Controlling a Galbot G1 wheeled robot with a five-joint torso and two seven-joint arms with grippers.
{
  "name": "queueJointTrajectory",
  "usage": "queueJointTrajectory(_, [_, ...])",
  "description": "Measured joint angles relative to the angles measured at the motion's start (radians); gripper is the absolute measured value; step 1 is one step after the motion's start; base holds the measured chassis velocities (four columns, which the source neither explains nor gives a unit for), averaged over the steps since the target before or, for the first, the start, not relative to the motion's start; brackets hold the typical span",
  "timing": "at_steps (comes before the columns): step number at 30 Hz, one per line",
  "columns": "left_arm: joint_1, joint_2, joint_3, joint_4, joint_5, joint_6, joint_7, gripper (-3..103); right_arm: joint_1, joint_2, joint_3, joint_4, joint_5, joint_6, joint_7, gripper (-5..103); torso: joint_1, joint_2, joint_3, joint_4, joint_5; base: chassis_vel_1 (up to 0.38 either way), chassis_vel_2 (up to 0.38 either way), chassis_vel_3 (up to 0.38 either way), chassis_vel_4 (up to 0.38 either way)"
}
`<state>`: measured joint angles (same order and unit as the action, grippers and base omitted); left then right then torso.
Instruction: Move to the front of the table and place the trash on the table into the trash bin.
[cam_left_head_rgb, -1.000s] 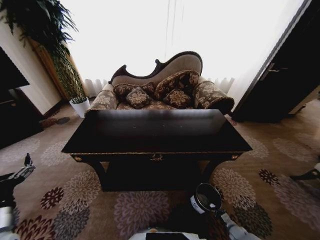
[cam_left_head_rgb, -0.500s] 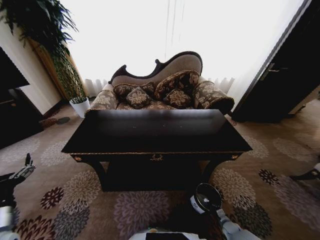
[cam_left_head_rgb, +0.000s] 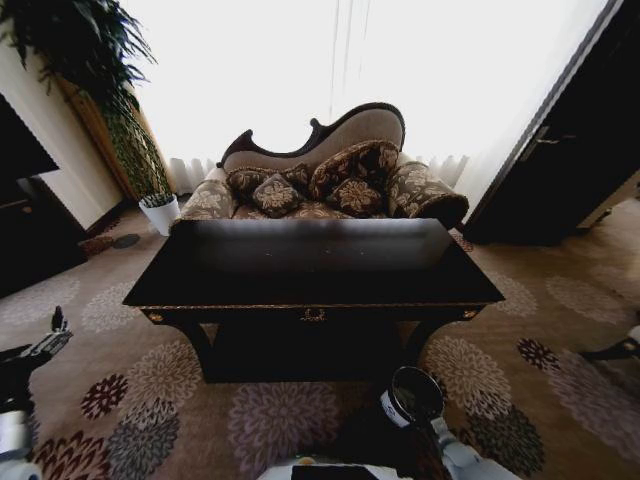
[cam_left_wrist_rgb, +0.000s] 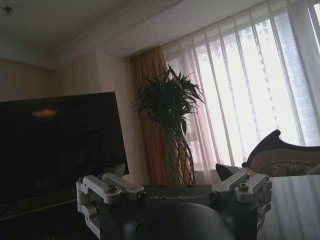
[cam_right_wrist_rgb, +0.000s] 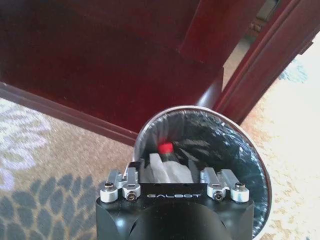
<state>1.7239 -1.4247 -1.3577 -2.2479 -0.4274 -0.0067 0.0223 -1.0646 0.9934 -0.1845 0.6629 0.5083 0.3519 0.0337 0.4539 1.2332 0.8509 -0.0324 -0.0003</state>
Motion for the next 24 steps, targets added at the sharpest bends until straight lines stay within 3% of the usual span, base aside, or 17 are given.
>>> queueJointTrajectory(3, [-0.008,0.000,0.005,0.006,0.000,0.000,0.000,100,-0.063,-0.021,0.041,0.123,0.007,-0.009,0.008,67,0.000,0.000,0.000,-0.0001,0.0001,0.000,0.000,0.000,0.000])
queueJointTrajectory(5, [-0.011,-0.001,0.006,0.007,0.000,0.000,0.000,100,-0.078,-0.025,0.052,0.151,0.007,-0.015,0.015,67,0.000,0.000,0.000,-0.0001,0.0001,0.000,0.000,0.000,0.000])
queueJointTrajectory(6, [-0.016,-0.002,0.010,0.010,0.000,0.000,0.000,100,-0.108,-0.034,0.081,0.215,0.001,-0.031,0.037,78,0.000,0.000,0.000,-0.0003,0.0003,0.000,0.000,0.000,0.000])
queueJointTrajectory(8, [-0.019,-0.005,0.014,0.013,0.001,0.000,0.000,100,-0.136,-0.043,0.108,0.268,-0.008,-0.044,0.057,78,0.000,0.000,0.000,0.0000,0.0001,0.000,0.000,0.000,0.000])
queueJointTrajectory(12, [-0.029,-0.009,0.027,0.018,0.007,0.000,0.000,100,-0.255,-0.083,0.202,0.439,-0.034,-0.076,0.079,97,0.000,0.000,0.000,-0.0003,0.0001,0.000,0.000,0.000,0.000])
queueJointTrajectory(18, [-0.041,-0.007,0.029,0.027,0.005,-0.001,0.000,100,-0.378,-0.113,0.349,0.570,-0.091,-0.038,0.030,100,0.000,0.000,0.000,-0.0001,0.0000,0.000,0.000,0.000,0.000])
queueJointTrajectory(24, [-0.046,-0.006,0.037,0.028,0.004,-0.002,0.000,100,-0.468,-0.100,0.477,0.719,-0.037,-0.022,0.021,100,0.000,0.000,0.000,-0.0001,0.0003,0.000,0.000,0.000,0.000])
